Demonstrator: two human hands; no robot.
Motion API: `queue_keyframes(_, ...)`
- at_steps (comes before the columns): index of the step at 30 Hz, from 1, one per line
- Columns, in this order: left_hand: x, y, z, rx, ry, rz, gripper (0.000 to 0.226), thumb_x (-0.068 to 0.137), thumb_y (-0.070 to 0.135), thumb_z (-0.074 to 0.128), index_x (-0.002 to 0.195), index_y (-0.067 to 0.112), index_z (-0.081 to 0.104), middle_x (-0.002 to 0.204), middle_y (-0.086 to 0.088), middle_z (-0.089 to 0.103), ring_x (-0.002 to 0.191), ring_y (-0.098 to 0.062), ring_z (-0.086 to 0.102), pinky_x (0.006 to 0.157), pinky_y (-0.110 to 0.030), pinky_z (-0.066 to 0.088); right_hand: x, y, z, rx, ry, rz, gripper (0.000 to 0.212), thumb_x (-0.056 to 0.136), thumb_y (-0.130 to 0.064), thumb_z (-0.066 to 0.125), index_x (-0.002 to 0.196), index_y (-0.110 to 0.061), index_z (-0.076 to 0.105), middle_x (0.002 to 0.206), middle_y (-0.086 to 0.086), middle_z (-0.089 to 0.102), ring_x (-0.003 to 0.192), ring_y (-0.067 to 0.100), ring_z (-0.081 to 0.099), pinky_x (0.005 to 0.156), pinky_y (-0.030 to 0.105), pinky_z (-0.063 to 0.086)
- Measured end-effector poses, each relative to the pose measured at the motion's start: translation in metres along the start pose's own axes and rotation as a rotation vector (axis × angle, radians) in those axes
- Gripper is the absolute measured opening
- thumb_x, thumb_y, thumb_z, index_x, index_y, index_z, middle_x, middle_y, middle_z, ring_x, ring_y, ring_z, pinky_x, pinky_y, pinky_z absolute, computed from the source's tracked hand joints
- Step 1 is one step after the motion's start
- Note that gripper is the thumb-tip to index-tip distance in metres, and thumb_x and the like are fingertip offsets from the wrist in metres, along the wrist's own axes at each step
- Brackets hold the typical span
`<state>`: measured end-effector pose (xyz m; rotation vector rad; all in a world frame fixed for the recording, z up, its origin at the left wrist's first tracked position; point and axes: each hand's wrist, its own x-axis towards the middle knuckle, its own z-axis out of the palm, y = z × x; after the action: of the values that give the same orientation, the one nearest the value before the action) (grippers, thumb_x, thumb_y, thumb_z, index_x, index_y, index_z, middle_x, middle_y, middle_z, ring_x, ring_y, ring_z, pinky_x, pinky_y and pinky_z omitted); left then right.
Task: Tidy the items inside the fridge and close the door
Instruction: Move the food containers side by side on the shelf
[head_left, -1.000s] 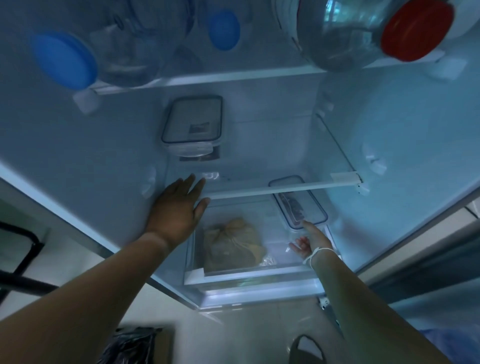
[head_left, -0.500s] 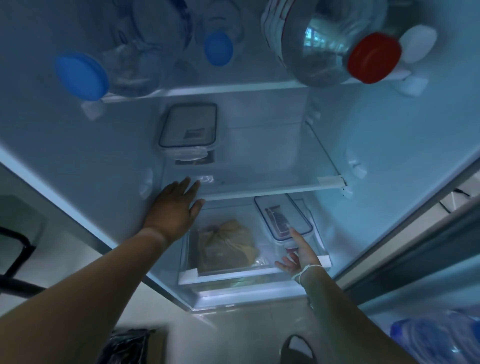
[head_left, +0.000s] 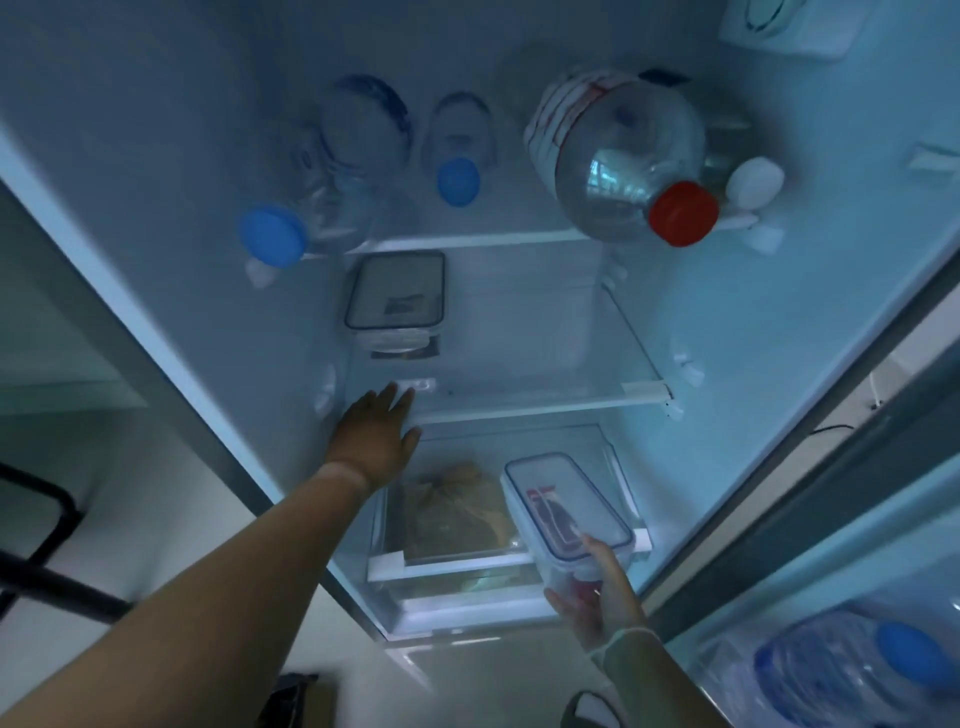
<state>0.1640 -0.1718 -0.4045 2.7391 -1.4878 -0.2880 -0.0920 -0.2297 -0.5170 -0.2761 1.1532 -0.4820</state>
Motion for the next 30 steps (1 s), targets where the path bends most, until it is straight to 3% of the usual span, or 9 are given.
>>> queue_keyframes(6,-0.002,0.005,-0.021,0.018,-0.129,0.010,0.059,0.099,0.036,0.033,0.150,0.017,0.012,0.160,-0.006,0.011,0.144,-0.030,0.021,0.118,-0.039,0.024,-0.047,0.011,-0.018,0.015,-0.049,-0.026,0.040,0.064,-0.031,0.077,0.098,-0.013,0.064,0.092,0.014,0.062,0.074,0.025,0.061,0.053,0.031,0.059)
queue_keyframes(9,-0.004,0.009,-0.026,-0.001,-0.138,0.002,0.058,0.098,0.037,0.033,0.150,0.017,0.015,0.158,-0.010,0.017,0.140,-0.032,0.028,0.115,-0.041,0.029,-0.064,0.004,-0.015,0.028,-0.077,-0.052,0.019,0.084,-0.029,0.061,0.092,-0.011,0.063,0.092,0.014,0.063,0.076,0.027,0.060,0.046,0.030,0.058)
queue_keyframes(15,-0.012,0.018,-0.042,-0.061,0.103,0.004,0.049,0.095,0.031,0.039,0.141,0.016,0.037,0.147,-0.010,0.039,0.131,-0.030,0.041,0.104,-0.041,0.042,-0.084,-0.013,-0.001,0.044,-0.220,-0.153,0.017,0.089,-0.027,0.051,0.095,-0.013,0.058,0.087,0.013,0.061,0.075,0.028,0.059,0.049,0.030,0.059)
queue_keyframes(18,-0.013,0.016,-0.055,-0.095,0.235,-0.012,0.044,0.094,0.027,0.042,0.135,0.013,0.046,0.137,-0.013,0.048,0.124,-0.032,0.045,0.097,-0.042,0.046,-0.093,-0.022,0.010,0.033,-0.310,-0.193,0.030,0.073,-0.029,0.065,0.098,-0.014,0.059,0.074,0.010,0.073,0.065,0.026,0.071,0.052,0.030,0.060)
queue_keyframes(21,-0.009,0.011,-0.068,-0.114,0.268,-0.022,0.046,0.094,0.025,0.042,0.138,0.013,0.041,0.139,-0.012,0.043,0.125,-0.032,0.042,0.096,-0.042,0.045,-0.098,-0.030,0.026,0.018,-0.351,-0.232,0.055,0.048,-0.028,0.081,0.096,-0.012,0.062,0.069,0.009,0.075,0.062,0.024,0.073,0.054,0.032,0.060)
queue_keyframes(25,0.001,0.006,-0.077,-0.071,0.246,-0.034,0.053,0.093,0.026,0.043,0.144,0.015,0.031,0.146,-0.011,0.035,0.129,-0.033,0.038,0.100,-0.042,0.043,-0.100,-0.043,0.054,0.011,-0.335,-0.251,0.017,0.084,-0.028,0.057,0.092,-0.013,0.059,0.085,0.012,0.068,0.079,0.025,0.066,0.060,0.033,0.061)
queue_keyframes(30,0.015,0.006,-0.081,-0.032,0.201,-0.029,0.057,0.094,0.027,0.042,0.147,0.017,0.023,0.153,-0.010,0.024,0.135,-0.033,0.031,0.105,-0.043,0.037,-0.089,-0.055,0.093,0.079,-0.272,-0.249,0.014,0.087,-0.028,0.058,0.088,-0.014,0.058,0.085,0.010,0.059,0.078,0.021,0.059,0.063,0.035,0.060)
